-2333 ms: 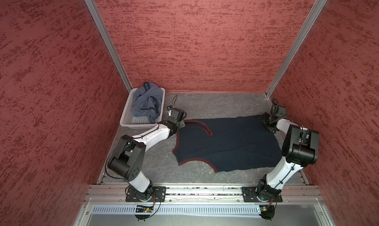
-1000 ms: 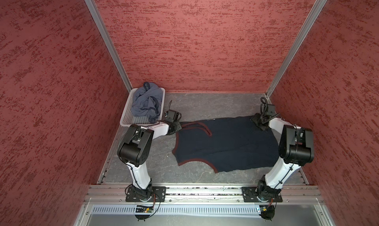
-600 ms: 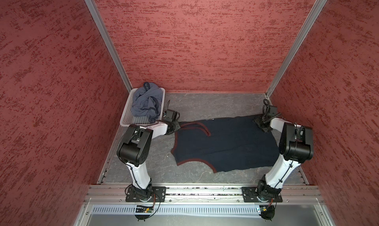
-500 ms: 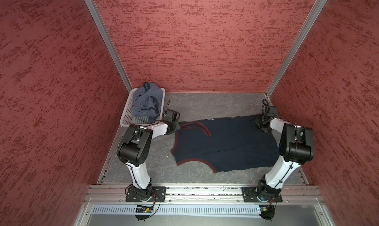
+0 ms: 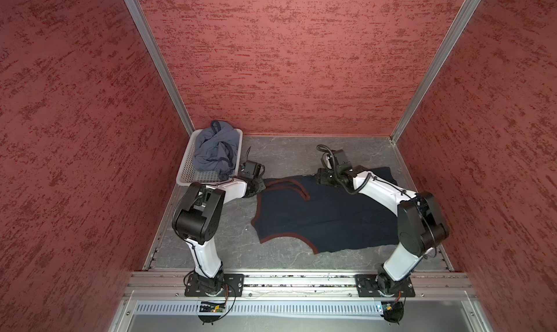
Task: Fold and stack tank tops
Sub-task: Smooth out the tank top at the top-center of the table.
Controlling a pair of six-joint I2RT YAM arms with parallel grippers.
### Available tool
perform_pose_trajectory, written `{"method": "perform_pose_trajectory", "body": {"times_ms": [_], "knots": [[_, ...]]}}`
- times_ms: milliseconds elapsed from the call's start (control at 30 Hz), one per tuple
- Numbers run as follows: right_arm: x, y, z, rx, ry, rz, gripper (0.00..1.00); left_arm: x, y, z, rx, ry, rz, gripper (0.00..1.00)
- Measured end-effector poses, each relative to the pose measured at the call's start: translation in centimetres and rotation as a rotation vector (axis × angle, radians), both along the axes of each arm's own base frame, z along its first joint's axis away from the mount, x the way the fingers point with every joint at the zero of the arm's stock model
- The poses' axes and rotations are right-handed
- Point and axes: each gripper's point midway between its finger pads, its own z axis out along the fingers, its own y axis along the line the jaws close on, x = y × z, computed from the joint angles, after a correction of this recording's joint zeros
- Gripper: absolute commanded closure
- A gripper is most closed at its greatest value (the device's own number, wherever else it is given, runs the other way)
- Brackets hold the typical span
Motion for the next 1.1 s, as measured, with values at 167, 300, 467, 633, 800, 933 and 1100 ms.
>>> {"method": "perform_pose_trajectory", "body": {"times_ms": [167, 300, 467, 633, 800, 933, 1100], "knots": [[-1.5, 4.9, -1.5, -0.027, 0.037, 0.11, 0.39, 0.0, 0.0, 0.0, -0.002, 0.0, -0.001, 0.97], [-2.0, 5.9, -3.6, -0.068, 0.078, 0.139, 0.44, 0.0, -0.1, 0.0, -0.003, 0.0, -0.005, 0.97], [-2.4, 5.4, -5.7, -0.126, 0.117, 0.133, 0.49, 0.0, -0.1, 0.0, -0.004, 0.001, -0.006, 0.97], [-2.2, 5.1, -6.6, -0.17, 0.126, 0.125, 0.57, 0.0, -0.1, 0.0, -0.004, 0.0, -0.006, 0.97], [-2.1, 5.0, -7.0, -0.198, 0.122, 0.124, 0.72, 0.0, -0.1, 0.0, -0.006, 0.002, -0.006, 0.97], [-2.2, 5.0, -7.0, -0.218, 0.113, 0.126, 0.86, 0.1, -0.2, 0.0, -0.011, 0.002, -0.006, 0.97], [-2.7, 5.1, -7.0, -0.235, 0.1, 0.138, 0.96, 0.2, 0.1, 0.0, -0.02, 0.007, -0.002, 0.97]]}}
